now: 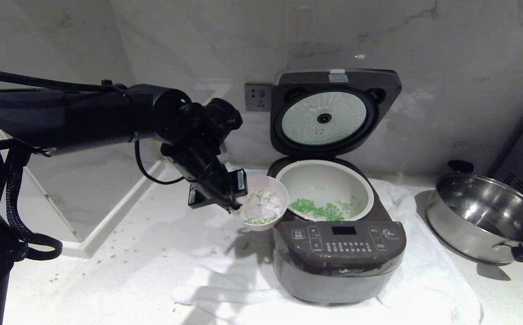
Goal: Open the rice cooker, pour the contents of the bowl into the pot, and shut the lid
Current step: Pour the water from the bowl into the rice cooker
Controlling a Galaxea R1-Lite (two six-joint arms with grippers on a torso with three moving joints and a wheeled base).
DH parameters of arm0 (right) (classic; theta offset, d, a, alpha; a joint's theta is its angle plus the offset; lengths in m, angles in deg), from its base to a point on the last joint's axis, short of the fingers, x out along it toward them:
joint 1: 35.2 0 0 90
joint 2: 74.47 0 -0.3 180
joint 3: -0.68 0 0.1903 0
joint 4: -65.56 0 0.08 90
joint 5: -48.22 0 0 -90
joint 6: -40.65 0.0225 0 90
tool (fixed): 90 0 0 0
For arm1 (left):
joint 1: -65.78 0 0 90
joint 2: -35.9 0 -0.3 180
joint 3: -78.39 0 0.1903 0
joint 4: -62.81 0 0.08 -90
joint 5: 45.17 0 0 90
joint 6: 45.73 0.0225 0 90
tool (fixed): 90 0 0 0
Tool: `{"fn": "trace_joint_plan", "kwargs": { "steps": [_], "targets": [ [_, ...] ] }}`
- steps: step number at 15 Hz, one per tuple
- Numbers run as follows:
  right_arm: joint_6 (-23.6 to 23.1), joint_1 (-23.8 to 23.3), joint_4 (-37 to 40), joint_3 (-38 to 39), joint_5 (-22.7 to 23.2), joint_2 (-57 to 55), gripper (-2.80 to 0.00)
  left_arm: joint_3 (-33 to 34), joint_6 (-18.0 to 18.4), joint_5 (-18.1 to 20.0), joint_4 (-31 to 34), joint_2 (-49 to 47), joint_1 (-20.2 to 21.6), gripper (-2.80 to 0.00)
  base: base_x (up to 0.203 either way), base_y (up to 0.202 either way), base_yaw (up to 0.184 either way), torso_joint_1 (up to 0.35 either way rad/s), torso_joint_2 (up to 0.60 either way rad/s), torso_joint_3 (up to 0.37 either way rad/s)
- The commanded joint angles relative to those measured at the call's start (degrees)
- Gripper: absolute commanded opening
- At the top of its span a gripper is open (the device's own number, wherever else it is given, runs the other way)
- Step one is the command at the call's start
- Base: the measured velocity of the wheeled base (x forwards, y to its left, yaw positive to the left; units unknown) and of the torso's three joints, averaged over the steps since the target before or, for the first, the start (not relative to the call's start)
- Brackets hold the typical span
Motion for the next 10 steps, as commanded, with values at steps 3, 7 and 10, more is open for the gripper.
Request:
{"fn": "trace_joint_plan", "kwargs": {
  "steps": [3, 7, 10],
  "targets": [
    [0.0, 0.0, 0.0, 0.0, 0.0, 0.0, -2.80, 0.0, 0.6, -1.1, 0.3, 0.5, -0.8, -2.80, 0.000, 0.000, 0.000, 0.000, 0.00, 0.000],
    [0.0, 0.0, 0.0, 0.0, 0.0, 0.0, -2.80, 0.1, 0.6, -1.0, 0.4, 1.0, -0.8, -2.80, 0.000, 0.000, 0.000, 0.000, 0.00, 0.000],
    [0.0, 0.0, 0.0, 0.0, 0.0, 0.0, -2.80, 0.1, 0.5, -1.1, 0.4, 1.1, -1.0, -2.80, 0.088, 0.000, 0.001, -0.008, 0.00, 0.003]
  ]
}}
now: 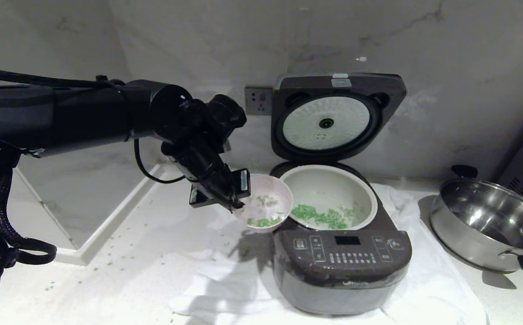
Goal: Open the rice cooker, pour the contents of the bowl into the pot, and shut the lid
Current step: Pour the water from the bowl into the rice cooker
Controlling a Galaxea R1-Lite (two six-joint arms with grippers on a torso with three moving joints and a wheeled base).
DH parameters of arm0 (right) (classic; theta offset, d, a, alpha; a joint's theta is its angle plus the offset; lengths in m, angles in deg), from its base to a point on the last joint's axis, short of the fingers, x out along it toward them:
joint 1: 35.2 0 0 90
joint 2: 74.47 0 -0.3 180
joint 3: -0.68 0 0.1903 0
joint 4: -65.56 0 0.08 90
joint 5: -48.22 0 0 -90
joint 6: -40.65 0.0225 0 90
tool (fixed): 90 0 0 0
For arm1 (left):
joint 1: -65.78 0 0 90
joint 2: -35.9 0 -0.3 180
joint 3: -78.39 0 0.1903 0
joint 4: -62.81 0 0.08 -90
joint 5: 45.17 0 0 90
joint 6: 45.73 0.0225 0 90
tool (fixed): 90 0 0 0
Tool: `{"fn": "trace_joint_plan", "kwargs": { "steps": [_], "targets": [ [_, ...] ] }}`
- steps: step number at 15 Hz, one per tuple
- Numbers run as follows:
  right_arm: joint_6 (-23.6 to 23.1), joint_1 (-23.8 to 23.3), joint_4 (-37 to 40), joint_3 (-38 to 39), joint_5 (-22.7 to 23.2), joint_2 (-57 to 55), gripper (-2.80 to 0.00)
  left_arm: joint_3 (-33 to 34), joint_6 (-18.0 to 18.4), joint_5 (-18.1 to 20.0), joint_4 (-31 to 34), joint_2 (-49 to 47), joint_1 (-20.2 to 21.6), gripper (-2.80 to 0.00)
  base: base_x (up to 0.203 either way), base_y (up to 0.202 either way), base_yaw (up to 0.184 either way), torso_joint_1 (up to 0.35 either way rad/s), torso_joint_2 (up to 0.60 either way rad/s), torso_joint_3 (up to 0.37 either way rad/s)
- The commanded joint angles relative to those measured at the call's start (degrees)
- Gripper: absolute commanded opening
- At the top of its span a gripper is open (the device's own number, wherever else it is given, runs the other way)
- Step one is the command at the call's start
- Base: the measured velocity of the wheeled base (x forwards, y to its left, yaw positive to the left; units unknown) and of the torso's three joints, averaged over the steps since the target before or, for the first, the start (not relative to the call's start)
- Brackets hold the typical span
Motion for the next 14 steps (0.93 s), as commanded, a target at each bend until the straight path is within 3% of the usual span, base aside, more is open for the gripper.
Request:
{"fn": "trace_joint_plan", "kwargs": {
  "steps": [1, 14],
  "targets": [
    [0.0, 0.0, 0.0, 0.0, 0.0, 0.0, -2.80, 0.0, -0.2, 0.0, 0.3, 0.4, -0.2, -2.80, 0.151, 0.000, 0.004, 0.006, 0.01, -0.002],
    [0.0, 0.0, 0.0, 0.0, 0.0, 0.0, -2.80, -0.3, -0.2, -0.2, -3.5, -0.5, -3.7, -2.80, 0.007, 0.000, 0.000, 0.004, 0.00, -0.001]
  ]
}}
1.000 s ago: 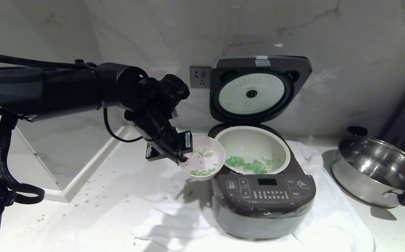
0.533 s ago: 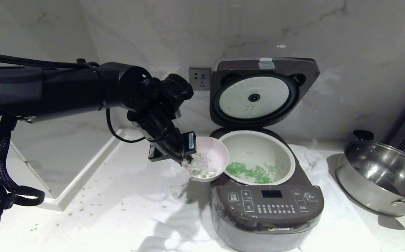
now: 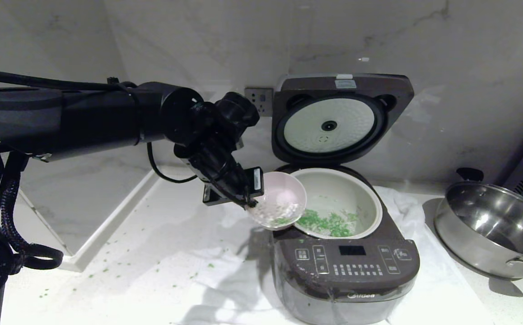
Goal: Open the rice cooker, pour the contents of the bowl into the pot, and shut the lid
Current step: Pour the water from the bowl into the rice cooker
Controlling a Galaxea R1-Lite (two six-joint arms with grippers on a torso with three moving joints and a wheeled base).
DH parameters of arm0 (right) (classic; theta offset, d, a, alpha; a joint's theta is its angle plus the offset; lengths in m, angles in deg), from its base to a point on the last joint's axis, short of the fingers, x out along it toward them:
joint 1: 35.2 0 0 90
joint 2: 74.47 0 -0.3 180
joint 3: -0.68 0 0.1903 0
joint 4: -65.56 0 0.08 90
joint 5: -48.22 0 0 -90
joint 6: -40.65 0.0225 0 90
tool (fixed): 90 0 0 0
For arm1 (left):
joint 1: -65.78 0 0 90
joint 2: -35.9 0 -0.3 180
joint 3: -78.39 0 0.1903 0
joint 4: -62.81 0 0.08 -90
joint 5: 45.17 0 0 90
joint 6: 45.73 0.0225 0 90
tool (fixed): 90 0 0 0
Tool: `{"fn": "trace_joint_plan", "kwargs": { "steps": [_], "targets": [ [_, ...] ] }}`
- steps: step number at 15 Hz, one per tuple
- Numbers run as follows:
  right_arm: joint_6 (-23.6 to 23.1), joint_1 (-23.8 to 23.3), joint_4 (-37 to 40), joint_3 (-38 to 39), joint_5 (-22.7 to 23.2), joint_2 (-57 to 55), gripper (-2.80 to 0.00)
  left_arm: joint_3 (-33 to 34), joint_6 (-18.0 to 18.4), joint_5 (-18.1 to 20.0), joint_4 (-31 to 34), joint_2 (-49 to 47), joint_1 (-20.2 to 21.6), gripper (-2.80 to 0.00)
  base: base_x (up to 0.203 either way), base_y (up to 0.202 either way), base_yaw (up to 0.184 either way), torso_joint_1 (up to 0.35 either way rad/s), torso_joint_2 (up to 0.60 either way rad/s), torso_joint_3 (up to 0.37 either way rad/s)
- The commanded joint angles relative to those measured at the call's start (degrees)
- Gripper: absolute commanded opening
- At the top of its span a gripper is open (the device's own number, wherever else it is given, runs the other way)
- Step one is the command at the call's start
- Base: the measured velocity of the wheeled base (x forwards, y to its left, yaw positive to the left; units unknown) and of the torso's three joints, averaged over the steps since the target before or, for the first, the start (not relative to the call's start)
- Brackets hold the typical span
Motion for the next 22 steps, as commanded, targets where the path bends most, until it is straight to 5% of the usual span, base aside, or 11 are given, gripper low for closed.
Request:
{"fn": "trace_joint_plan", "kwargs": {
  "steps": [1, 22],
  "targets": [
    [0.0, 0.0, 0.0, 0.0, 0.0, 0.0, -2.80, 0.0, -0.2, 0.0, 0.3, -0.5, -0.1, -2.80, 0.000, 0.000, 0.000, 0.000, 0.00, 0.000],
    [0.2, 0.0, 0.0, 0.0, 0.0, 0.0, -2.80, -1.4, -0.3, -0.1, -7.5, -3.8, -4.3, -2.80, 0.000, 0.000, 0.000, 0.000, 0.00, 0.000]
  ]
}}
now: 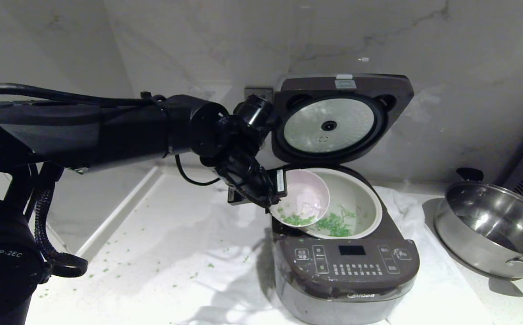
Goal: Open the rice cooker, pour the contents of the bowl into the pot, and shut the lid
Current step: Pour the water from the bowl into the rice cooker
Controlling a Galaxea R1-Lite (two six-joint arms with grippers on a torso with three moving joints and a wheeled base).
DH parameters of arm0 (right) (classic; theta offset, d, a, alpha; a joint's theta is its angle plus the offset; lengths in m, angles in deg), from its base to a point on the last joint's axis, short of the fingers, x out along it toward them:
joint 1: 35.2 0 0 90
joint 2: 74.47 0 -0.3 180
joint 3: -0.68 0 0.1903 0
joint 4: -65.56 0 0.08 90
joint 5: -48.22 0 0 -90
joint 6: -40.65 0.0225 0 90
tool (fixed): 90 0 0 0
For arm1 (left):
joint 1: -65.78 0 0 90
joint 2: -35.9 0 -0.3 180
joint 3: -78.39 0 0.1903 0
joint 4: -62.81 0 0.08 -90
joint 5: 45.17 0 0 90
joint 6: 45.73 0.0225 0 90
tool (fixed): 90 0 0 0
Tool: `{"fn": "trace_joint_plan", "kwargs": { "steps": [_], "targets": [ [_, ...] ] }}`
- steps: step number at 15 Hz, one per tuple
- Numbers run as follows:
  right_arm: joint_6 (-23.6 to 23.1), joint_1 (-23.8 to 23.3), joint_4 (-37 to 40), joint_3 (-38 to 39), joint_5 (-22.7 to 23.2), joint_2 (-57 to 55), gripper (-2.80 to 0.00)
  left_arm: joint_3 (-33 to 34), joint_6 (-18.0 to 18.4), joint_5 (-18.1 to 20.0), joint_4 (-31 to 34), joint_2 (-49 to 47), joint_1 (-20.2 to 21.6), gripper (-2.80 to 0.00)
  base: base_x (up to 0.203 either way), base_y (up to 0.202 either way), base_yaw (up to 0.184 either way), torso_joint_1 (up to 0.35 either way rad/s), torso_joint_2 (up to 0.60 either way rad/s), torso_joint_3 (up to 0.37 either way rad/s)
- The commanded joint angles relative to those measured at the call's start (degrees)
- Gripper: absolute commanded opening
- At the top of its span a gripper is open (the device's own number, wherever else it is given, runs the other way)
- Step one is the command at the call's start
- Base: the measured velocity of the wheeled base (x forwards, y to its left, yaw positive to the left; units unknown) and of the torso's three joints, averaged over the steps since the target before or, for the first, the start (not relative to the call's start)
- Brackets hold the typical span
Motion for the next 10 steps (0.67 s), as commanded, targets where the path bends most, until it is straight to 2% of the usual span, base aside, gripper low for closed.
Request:
{"fn": "trace_joint_plan", "kwargs": {
  "steps": [1, 5, 8, 9, 10],
  "targets": [
    [0.0, 0.0, 0.0, 0.0, 0.0, 0.0, -2.80, 0.0, -0.3, 0.0, -1.0, -0.9, -0.9, -2.80, 0.000, 0.000, 0.000, 0.000, 0.00, 0.000],
    [0.1, 0.0, 0.0, 0.0, 0.0, 0.0, -2.80, 0.1, -2.0, -1.4, -7.0, -3.4, -4.4, -2.80, 0.000, 0.000, 0.000, 0.000, 0.00, 0.000],
    [0.0, 0.0, 0.0, 0.0, 0.0, 0.0, -2.80, 0.2, -2.6, -8.2, -11.0, -7.0, -7.3, -2.80, 0.000, 0.000, 0.000, 0.000, 0.00, 0.000],
    [0.1, 0.0, 0.0, 0.0, 0.0, 0.0, -2.80, 0.2, -3.2, -11.2, -13.7, -8.3, -7.9, -2.80, 0.000, 0.000, 0.000, 0.000, 0.00, 0.000],
    [0.0, 0.0, 0.0, 0.0, 0.0, 0.0, -2.80, 0.4, -4.1, -12.6, -16.9, -9.0, -8.2, -2.80, 0.000, 0.000, 0.000, 0.000, 0.00, 0.000]
  ]
}}
